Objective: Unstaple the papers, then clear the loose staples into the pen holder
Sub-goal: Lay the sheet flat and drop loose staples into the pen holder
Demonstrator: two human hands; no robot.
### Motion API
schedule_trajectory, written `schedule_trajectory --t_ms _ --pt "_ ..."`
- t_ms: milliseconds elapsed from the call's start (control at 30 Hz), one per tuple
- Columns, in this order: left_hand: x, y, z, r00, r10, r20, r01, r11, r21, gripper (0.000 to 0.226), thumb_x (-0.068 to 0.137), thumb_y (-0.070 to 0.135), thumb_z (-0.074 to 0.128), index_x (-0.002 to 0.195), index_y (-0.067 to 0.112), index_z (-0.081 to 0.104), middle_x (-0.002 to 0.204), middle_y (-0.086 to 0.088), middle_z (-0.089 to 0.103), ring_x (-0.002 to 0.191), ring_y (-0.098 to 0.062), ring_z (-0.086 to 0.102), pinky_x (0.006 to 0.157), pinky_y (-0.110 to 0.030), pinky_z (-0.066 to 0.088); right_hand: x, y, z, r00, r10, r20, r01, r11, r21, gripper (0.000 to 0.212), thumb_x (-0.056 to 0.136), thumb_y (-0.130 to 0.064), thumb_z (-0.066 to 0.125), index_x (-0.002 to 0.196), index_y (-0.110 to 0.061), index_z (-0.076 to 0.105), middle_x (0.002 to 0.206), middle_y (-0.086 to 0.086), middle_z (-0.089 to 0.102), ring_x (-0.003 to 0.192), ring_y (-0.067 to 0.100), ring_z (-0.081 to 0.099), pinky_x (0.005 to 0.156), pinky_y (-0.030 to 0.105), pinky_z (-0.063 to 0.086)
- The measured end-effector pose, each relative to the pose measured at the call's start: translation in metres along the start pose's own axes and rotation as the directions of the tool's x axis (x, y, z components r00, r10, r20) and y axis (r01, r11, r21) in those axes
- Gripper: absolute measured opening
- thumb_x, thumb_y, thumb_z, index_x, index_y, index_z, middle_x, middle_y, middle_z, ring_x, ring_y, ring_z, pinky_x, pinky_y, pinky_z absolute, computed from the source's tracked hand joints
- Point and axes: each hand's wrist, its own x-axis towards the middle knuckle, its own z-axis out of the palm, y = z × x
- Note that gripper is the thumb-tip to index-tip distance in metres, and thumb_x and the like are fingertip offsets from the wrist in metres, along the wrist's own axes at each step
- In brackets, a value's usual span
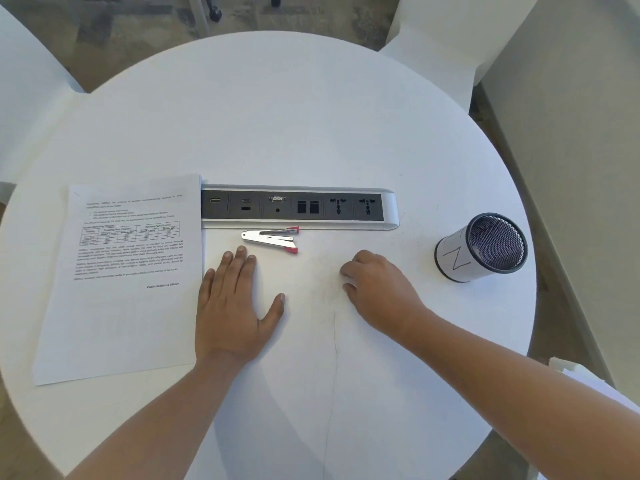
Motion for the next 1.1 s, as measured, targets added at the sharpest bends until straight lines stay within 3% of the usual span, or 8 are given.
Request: schedule_trajectory --t_ms 100,333,533,667,767,867,967,1100 --pt "0.0 0.0 0.0 1.0 -0.003 0.006 0.003 1.0 0.011 0.079 0.088 0.063 0.038 0.15 0.013 0.038 0.163 -0.001 0.03 0.152 -0.021 0.025 0.124 -0.043 0.018 0.002 -0.007 0.006 1.0 0.027 -0.009 -0.027 0.998 -0.054 0.02 0.076 0.01 0.056 0.065 -0.007 0.052 0.068 0.005 0.045 0.055 0.026 0.041 0.044 0.035 0.039" --pt "0.001 0.0 0.0 1.0 -0.003 0.006 0.003 1.0 0.008 0.079 0.088 0.063 0.039 0.15 0.013 0.039 0.163 -0.001 0.03 0.152 -0.021 0.025 0.124 -0.042 0.017 0.008 -0.017 0.005 0.998 0.057 -0.023 -0.059 0.994 -0.097 0.028 0.071 0.014 0.052 0.063 -0.011 0.042 0.063 0.003 0.033 0.046 0.015 0.023 0.041 0.027 0.014" --pt "0.0 0.0 -0.001 1.0 -0.001 0.012 0.001 1.0 0.014 0.08 0.088 0.063 0.038 0.151 0.013 0.038 0.164 -0.001 0.029 0.152 -0.021 0.025 0.125 -0.042 0.017 0.015 -0.011 0.002 0.981 0.195 -0.008 -0.194 0.979 0.059 0.012 0.074 -0.001 0.058 0.076 -0.009 0.065 0.078 0.004 0.063 0.064 0.025 0.055 0.056 0.032 0.049" --pt "0.0 0.0 -0.001 1.0 -0.003 0.013 0.003 1.0 0.009 0.079 0.088 0.062 0.039 0.151 0.013 0.038 0.163 -0.001 0.03 0.152 -0.021 0.026 0.124 -0.042 0.018 0.014 0.004 -0.023 0.808 0.563 0.174 -0.51 0.519 0.686 0.008 0.068 -0.002 0.071 0.064 -0.009 0.07 0.07 -0.004 0.07 0.061 0.012 0.064 0.055 0.022 0.052" --pt "-0.001 -0.001 -0.001 1.0 -0.002 0.021 0.001 1.0 0.018 0.079 0.088 0.062 0.039 0.15 0.013 0.038 0.163 -0.001 0.03 0.152 -0.021 0.026 0.124 -0.042 0.018 0.004 0.012 -0.05 0.744 0.567 0.353 -0.442 0.022 0.897 0.014 0.074 0.009 0.072 0.067 -0.002 0.068 0.074 0.005 0.067 0.06 0.008 0.065 0.064 0.019 0.057" --pt "-0.003 -0.004 -0.001 1.0 0.003 0.03 -0.004 1.0 0.023 0.08 0.088 0.062 0.039 0.15 0.013 0.038 0.163 -0.002 0.031 0.151 -0.021 0.027 0.124 -0.044 0.019 -0.017 0.017 -0.087 0.738 0.562 0.373 -0.327 -0.186 0.927 0.014 0.081 0.012 0.066 0.073 0.001 0.067 0.072 0.004 0.068 0.063 0.007 0.064 0.06 0.014 0.056" --pt "-0.002 -0.003 -0.001 0.999 0.009 0.031 -0.01 0.999 0.033 0.081 0.088 0.063 0.038 0.15 0.012 0.039 0.162 -0.003 0.032 0.15 -0.022 0.028 0.123 -0.044 0.02 -0.041 0.036 -0.127 0.747 0.614 0.255 -0.187 -0.173 0.967 0.015 0.085 0.01 0.062 0.074 -0.001 0.066 0.065 -0.001 0.069 0.059 0.003 0.065 0.058 0.012 0.054" --pt "-0.001 -0.001 -0.002 1.0 0.007 0.028 -0.008 0.999 0.037 0.081 0.086 0.063 0.036 0.147 0.011 0.042 0.16 -0.005 0.036 0.149 -0.025 0.031 0.123 -0.045 0.021 -0.057 0.074 -0.157 0.681 0.727 0.091 -0.205 0.07 0.976 0.019 0.084 0.008 0.065 0.07 -0.005 0.067 0.061 0.0 0.069 0.059 0.006 0.065 0.057 0.012 0.054"
